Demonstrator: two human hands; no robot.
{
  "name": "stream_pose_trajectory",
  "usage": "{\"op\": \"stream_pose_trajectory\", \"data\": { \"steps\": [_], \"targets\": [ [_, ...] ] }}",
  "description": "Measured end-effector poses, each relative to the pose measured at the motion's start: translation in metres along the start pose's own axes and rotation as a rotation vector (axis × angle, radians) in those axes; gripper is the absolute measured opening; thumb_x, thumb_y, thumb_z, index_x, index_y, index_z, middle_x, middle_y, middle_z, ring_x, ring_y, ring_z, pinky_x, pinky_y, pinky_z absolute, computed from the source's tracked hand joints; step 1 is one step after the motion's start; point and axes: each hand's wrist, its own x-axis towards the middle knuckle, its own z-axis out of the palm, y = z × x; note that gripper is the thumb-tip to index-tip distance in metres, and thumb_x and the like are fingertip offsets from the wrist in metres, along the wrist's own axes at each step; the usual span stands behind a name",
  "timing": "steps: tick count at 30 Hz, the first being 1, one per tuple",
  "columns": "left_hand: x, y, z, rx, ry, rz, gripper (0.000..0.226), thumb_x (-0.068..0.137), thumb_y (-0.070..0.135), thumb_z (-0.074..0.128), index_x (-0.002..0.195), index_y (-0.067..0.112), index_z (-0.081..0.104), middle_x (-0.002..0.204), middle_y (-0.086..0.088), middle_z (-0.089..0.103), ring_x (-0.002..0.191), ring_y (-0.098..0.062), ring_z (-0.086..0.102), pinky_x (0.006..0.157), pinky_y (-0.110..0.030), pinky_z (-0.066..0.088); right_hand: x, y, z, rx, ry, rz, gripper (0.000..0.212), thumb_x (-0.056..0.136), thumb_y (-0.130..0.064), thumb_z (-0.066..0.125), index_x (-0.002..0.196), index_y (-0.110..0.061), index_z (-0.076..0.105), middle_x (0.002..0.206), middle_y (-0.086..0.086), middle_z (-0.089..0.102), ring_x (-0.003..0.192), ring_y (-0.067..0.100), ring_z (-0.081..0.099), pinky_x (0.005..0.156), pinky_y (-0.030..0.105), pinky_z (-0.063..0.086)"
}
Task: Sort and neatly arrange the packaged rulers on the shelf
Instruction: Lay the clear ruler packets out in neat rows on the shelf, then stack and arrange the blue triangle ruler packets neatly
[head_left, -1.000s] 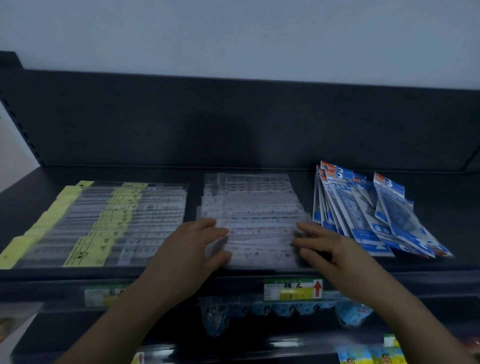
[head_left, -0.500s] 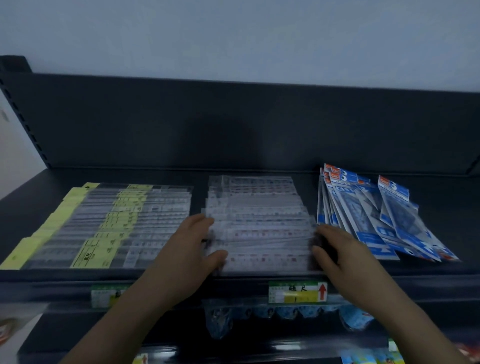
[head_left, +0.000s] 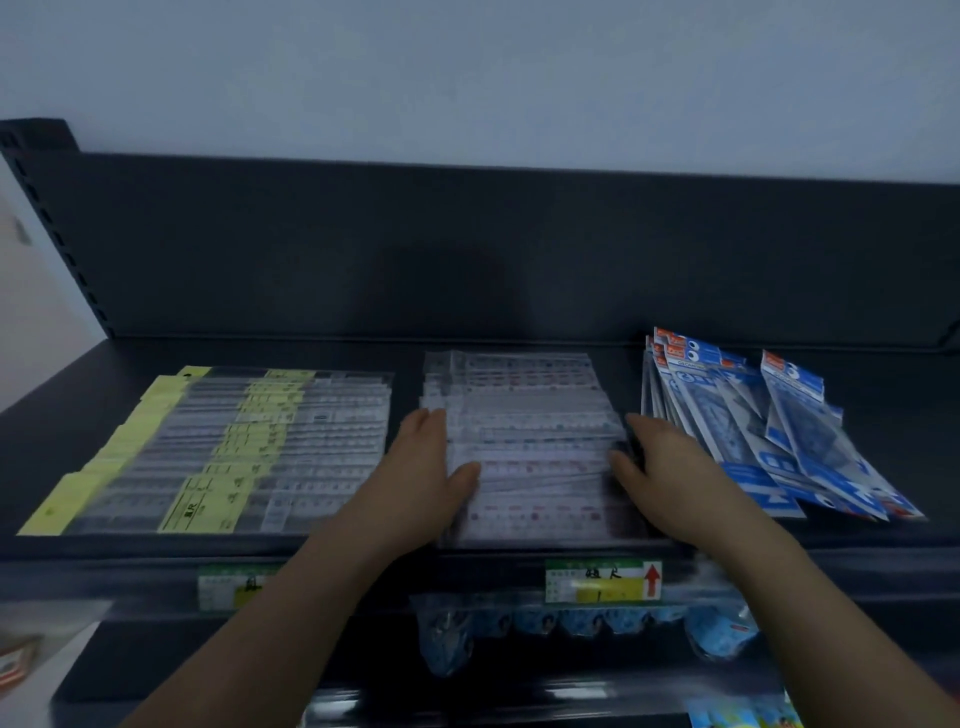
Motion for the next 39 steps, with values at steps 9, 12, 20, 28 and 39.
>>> {"op": "stream_pose_trajectory", "data": {
  "steps": [9, 12, 20, 28, 39],
  "targets": [
    [0.008, -0.004, 0.000, 0.072, -0.047, 0.023, 0.067, 0.101, 0.037, 0.040, 0.151, 0.004, 0.011, 0.161, -0.007, -0.001, 0.149, -0.019, 0.001, 0.117, -0.028, 0.009, 0.010, -0.002, 0.007, -0.042, 0.012, -0.025, 0.033, 0.099, -0.019, 0.042, 0.129, -0.006, 0.045, 0.134, 0.011, 0.045, 0.122, 0.026, 0.045, 0.091, 0.023, 0.033],
    [0.018, -0.005, 0.001, 0.129, -0.043, 0.013, 0.067, 0.101, 0.039, 0.038, 0.150, 0.002, 0.013, 0.160, -0.012, 0.005, 0.147, -0.023, 0.007, 0.118, -0.030, 0.010, 0.017, -0.006, 0.009, -0.106, -0.073, -0.041, 0.049, 0.101, -0.026, 0.040, 0.143, -0.004, 0.031, 0.151, 0.013, 0.030, 0.138, 0.024, 0.027, 0.109, 0.024, 0.023],
    [0.026, -0.022, -0.007, 0.246, 0.030, 0.059, 0.058, 0.102, 0.038, 0.033, 0.145, 0.000, 0.029, 0.154, -0.016, 0.024, 0.142, -0.026, 0.023, 0.115, -0.029, 0.015, 0.026, -0.009, 0.014, -0.158, -0.073, -0.114, 0.057, 0.102, -0.035, 0.030, 0.148, -0.003, 0.024, 0.156, 0.011, 0.022, 0.145, 0.022, 0.016, 0.115, 0.023, 0.008],
    [0.042, -0.091, -0.056, 0.512, 0.025, -0.248, 0.065, 0.099, 0.054, 0.016, 0.154, 0.020, 0.007, 0.162, 0.000, -0.001, 0.149, -0.021, -0.003, 0.118, -0.053, 0.002, 0.050, -0.043, 0.035, -0.261, -0.159, -0.159, 0.067, 0.099, -0.050, 0.024, 0.152, -0.013, 0.006, 0.161, 0.005, 0.000, 0.148, 0.019, -0.002, 0.120, 0.034, -0.001],
    [0.041, -0.106, -0.055, 0.424, -0.084, -0.299, 0.070, 0.095, 0.062, 0.010, 0.154, 0.026, -0.004, 0.162, 0.000, -0.011, 0.148, -0.027, -0.008, 0.116, -0.058, 0.000, 0.055, -0.051, 0.053, -0.316, -0.288, -0.096, 0.070, 0.096, -0.059, 0.013, 0.152, -0.022, -0.008, 0.160, 0.000, -0.013, 0.147, 0.016, -0.012, 0.119, 0.036, -0.008]
  ]
}}
